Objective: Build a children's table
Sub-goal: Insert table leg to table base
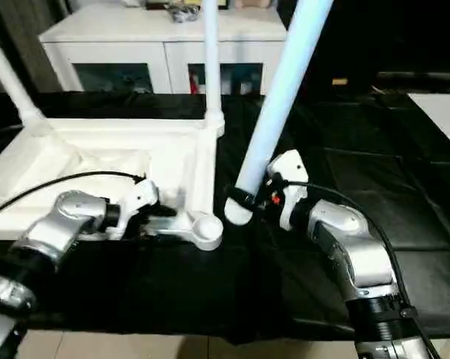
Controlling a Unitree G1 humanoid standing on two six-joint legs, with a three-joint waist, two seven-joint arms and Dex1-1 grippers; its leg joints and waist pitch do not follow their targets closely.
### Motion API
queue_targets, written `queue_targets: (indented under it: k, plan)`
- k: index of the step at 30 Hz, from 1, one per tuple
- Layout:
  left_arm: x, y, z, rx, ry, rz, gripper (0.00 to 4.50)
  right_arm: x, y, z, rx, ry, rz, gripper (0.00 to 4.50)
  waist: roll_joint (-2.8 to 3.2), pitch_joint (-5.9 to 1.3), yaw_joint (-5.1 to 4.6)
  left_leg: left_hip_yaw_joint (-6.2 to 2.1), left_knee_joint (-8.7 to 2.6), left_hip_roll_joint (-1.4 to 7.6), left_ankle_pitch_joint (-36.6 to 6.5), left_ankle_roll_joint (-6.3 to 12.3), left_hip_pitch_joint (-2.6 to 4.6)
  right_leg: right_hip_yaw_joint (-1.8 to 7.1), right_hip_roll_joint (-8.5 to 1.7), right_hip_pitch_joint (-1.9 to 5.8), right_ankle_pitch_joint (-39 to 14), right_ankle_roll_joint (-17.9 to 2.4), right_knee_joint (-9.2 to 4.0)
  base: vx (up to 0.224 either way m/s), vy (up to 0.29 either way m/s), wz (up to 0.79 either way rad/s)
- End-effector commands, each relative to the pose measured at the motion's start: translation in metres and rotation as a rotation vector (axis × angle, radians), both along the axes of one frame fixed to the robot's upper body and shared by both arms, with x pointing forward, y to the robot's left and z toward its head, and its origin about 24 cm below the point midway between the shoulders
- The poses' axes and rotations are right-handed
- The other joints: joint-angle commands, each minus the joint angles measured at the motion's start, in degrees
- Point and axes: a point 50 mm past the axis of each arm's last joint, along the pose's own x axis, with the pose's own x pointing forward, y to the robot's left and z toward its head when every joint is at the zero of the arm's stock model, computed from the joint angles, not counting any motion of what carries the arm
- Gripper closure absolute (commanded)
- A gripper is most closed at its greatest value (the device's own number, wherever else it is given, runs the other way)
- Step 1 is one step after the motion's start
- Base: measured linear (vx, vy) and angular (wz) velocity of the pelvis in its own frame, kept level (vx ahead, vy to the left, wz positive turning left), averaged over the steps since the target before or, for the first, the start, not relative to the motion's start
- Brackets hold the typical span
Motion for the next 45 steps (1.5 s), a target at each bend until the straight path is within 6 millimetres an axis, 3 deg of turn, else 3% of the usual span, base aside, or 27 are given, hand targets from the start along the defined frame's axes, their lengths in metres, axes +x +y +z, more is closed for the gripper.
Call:
queue_targets:
  k: [1, 5, 9, 13, 14, 21, 29, 39, 44, 45]
  plan:
    - [0.002, 0.006, 0.002, 0.029, 0.003, -0.019, 1.28, 0.0, 0.004, 0.006, 0.004, -0.018, 0.034, 2.66, -0.1, -4.42, 0.35, -1.2, -4.26, 3.82, -1.93, 4.1, -0.06, 2.84, -5.32, 3.28, 4.68, -17.11, -3.11, 0.0, 0.0, 0.0]
    - [0.004, 0.009, 0.001, 0.031, -0.003, -0.016, 1.53, 0.0, 0.004, 0.006, 0.002, -0.018, 0.044, 2.66, -0.19, -4.37, 0.6, -1.02, -4.31, 3.94, -3.22, 4.39, -0.07, 2.75, -5.39, 3.18, 3.66, -17.7, -3.21, 0.0, 0.0, 0.0]
    - [0.006, 0.012, 0.001, 0.038, 0.007, -0.021, 1.97, 0.001, 0.005, 0.007, 0.001, -0.019, 0.055, 2.66, -0.36, -4.06, 0.67, -0.85, -4.54, 4.02, -5.46, 3.52, -0.08, 2.77, -5.44, 3.03, -0.41, -17.14, -3.56, 0.0, 0.0, 0.0]
    - [0.007, 0.014, 0.002, 0.037, 0.014, -0.026, 2.13, 0.002, 0.006, 0.007, 0.0, -0.02, 0.06, 2.66, -0.37, -3.94, 0.7, -0.83, -4.68, 4.13, -6.08, 2.82, -0.13, 2.88, -5.53, 2.97, -2.15, -16.67, -3.72, 0.0, 0.0, 0.0]
    - [0.007, 0.014, 0.003, 0.035, 0.015, -0.028, 2.38, 0.002, 0.006, 0.007, -0.002, -0.021, 0.063, 2.66, -0.33, -3.91, 0.71, -0.85, -4.69, 4.08, -6.05, 2.8, -0.18, 2.86, -5.51, 2.99, -2.33, -16.6, -3.75, 0.0, 0.0, 0.0]
    - [0.008, 0.014, 0.002, 0.026, 0.025, -0.041, 2.89, 0.002, 0.007, 0.007, -0.001, -0.022, 0.068, 2.66, -0.49, -4.02, 0.79, -0.8, -4.59, 4.01, -4.98, 3.16, -0.29, 2.86, -5.53, 3.05, -0.7, -16.63, -3.62, 0.0, 0.0, 0.0]
    - [0.007, 0.013, -0.001, 0.024, 0.043, -0.048, 3.52, 0.006, 0.009, 0.01, 0.013, -0.031, 0.059, 2.66, -0.25, -3.98, 0.97, -0.85, -4.71, 4.2, -5.44, 2.71, -0.17, 2.88, -5.58, 2.87, -1.91, -16.6, -3.64, 0.0, 0.0, 0.0]
    - [-0.01, 0.0, -0.024, 0.008, 0.093, -0.05, 4.2, 0.008, 0.012, 0.013, 0.046, -0.006, 0.058, 2.66, -0.32, -4.07, 1.43, -0.71, -4.81, 4.44, -5.1, 2.72, -0.07, 2.94, -5.61, 2.88, -0.4, -16.66, -3.47, 0.0, 0.0, 0.0]
    - [-0.009, -0.008, -0.029, 0.006, 0.067, 0.044, 4.41, 0.007, 0.013, 0.009, 0.036, 0.019, 0.077, 2.66, -0.35, -3.7, 1.44, -0.46, -4.97, 4.21, -7.14, 2.53, -0.2, 3.01, -5.55, 2.73, -7.99, -14.89, -4.32, 0.0, 0.0, 0.0]
    - [-0.01, -0.015, -0.03, -0.011, 0.061, 0.083, 4.48, 0.008, 0.012, 0.006, 0.026, 0.046, 0.072, 2.66, -0.58, -3.62, 1.25, -0.51, -5.07, 4.29, -7.43, 2.25, -0.28, 3.04, -5.59, 2.78, -9.86, -14.41, -4.45, 0.0, 0.0, 0.0]
